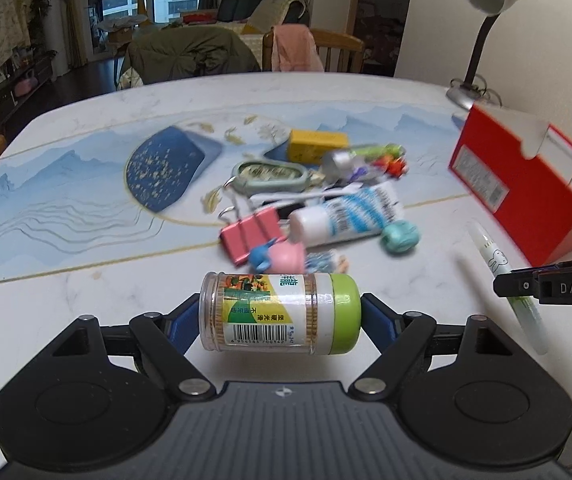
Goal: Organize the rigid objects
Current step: 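Carry the jar and glue stick into the red shoebox and release both, then withdraw both tools from the shoebox back toward the table items, then grasp the pink figurine with the left gripper while the right gripper grasps the teal soap case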
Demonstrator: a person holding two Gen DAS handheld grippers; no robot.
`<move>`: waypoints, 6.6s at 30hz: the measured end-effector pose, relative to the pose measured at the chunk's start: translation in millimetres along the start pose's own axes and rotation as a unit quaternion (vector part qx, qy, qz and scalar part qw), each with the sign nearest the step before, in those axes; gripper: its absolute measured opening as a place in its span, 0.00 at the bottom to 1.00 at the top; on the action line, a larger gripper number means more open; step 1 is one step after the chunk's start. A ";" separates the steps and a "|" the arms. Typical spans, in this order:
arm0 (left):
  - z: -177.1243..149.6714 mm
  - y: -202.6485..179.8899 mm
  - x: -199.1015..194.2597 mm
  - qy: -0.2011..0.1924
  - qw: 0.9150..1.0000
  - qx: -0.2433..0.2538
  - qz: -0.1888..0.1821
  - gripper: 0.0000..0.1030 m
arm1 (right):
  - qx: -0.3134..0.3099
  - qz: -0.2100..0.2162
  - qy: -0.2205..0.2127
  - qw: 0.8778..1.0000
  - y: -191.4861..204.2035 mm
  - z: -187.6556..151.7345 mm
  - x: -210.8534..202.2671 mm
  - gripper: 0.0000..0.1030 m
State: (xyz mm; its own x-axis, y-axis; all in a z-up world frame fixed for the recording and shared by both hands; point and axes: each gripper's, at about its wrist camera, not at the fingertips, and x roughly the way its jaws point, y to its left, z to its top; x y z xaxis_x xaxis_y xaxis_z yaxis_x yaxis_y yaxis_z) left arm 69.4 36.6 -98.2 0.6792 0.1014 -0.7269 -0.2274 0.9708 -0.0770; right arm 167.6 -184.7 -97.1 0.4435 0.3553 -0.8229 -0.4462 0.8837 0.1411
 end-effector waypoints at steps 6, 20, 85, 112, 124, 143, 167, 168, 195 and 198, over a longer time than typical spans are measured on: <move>24.3 -31.7 -19.2 -0.019 1.000 -0.002 -0.015 0.81 | -0.004 0.037 -0.021 0.999 -22.5 18.9 -36.6 0.16; 96.8 -152.8 -8.5 -0.066 0.994 0.062 -0.069 0.81 | 0.028 0.044 -0.077 0.996 -119.9 76.5 -76.8 0.16; 183.6 -386.3 245.6 0.145 0.975 0.154 -0.071 0.81 | -0.015 -0.038 0.065 0.997 -288.8 102.3 30.1 0.18; 187.9 -338.3 126.8 0.019 0.990 0.105 -0.093 0.81 | 0.003 0.006 -0.022 1.000 -280.3 103.1 -29.1 0.62; 159.5 -294.6 47.5 -0.050 0.993 0.075 -0.081 0.81 | -0.011 0.032 -0.081 0.996 -254.6 93.6 -74.9 0.81; 99.6 -181.4 -36.8 -0.094 0.995 0.001 -0.035 0.99 | -0.048 0.086 -0.121 0.988 -175.1 68.1 -113.9 0.99; 33.6 -28.0 -19.4 -0.062 0.998 0.008 -0.006 1.00 | -0.072 0.092 -0.061 0.991 -23.6 57.2 -68.7 0.99; 31.4 -24.2 -15.0 -0.058 0.998 0.010 -0.008 1.00 | -0.072 0.090 -0.058 0.992 -18.4 56.8 -64.8 0.99; 2.3 -11.7 74.8 -0.030 0.998 0.061 0.000 0.99 | -0.090 0.044 0.043 0.994 45.0 65.3 61.8 0.77; 2.7 -11.7 78.0 -0.033 0.998 0.060 0.000 0.99 | -0.091 0.045 0.051 0.994 47.4 64.8 68.2 0.72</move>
State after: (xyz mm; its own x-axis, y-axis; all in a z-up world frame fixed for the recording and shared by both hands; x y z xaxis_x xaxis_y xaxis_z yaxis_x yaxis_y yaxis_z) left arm 126.9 33.7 -152.2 0.7244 0.1111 -0.6804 -0.1446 0.9895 0.0075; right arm 227.1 -98.9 -110.8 0.3190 0.3887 -0.8644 -0.6169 0.7775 0.1220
